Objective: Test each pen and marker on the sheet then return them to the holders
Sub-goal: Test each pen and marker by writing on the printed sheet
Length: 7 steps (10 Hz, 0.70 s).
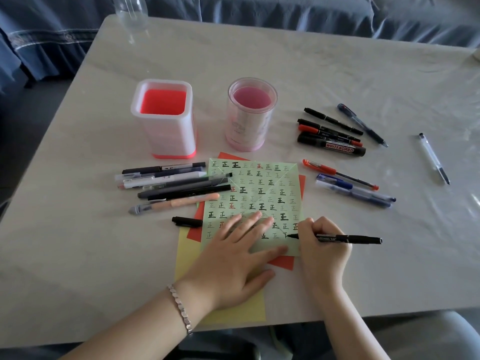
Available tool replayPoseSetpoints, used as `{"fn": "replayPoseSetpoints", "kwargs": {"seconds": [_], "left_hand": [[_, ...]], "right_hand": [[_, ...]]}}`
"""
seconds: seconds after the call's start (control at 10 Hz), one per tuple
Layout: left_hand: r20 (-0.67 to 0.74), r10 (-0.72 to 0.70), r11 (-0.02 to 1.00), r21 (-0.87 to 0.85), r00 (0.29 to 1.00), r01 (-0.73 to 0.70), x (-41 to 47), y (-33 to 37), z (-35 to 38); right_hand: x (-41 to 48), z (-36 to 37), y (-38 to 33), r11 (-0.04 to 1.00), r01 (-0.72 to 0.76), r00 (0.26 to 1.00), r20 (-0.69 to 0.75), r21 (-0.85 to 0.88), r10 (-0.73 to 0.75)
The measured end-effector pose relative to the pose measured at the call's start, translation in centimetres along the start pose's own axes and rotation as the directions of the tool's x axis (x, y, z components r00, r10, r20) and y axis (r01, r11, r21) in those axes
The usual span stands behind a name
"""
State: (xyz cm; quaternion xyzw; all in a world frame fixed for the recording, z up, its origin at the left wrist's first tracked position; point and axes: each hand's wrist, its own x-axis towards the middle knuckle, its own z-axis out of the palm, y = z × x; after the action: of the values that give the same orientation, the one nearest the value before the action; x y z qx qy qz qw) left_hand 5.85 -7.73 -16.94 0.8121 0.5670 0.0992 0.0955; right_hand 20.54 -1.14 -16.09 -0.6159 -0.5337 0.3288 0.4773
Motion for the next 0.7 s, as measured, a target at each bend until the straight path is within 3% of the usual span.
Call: {"fn": "replayPoseSetpoints", "kwargs": {"seconds": [0.2, 0.7], "left_hand": [[-0.003, 0.000, 1.000, 0.008, 1.000, 0.000, -0.01, 0.07, -0.04], [-0.002, 0.004, 1.000, 0.012, 1.000, -0.004, -0.07, -0.07, 0.13]], "right_hand": [[-0.03, -0.02, -0.03, 1.000, -0.007, 0.999, 0.052, -0.002, 0.008], [-0.09, 0.01, 0.10, 0.999, 0.025, 1.000, 0.014, -0.032, -0.024]]}}
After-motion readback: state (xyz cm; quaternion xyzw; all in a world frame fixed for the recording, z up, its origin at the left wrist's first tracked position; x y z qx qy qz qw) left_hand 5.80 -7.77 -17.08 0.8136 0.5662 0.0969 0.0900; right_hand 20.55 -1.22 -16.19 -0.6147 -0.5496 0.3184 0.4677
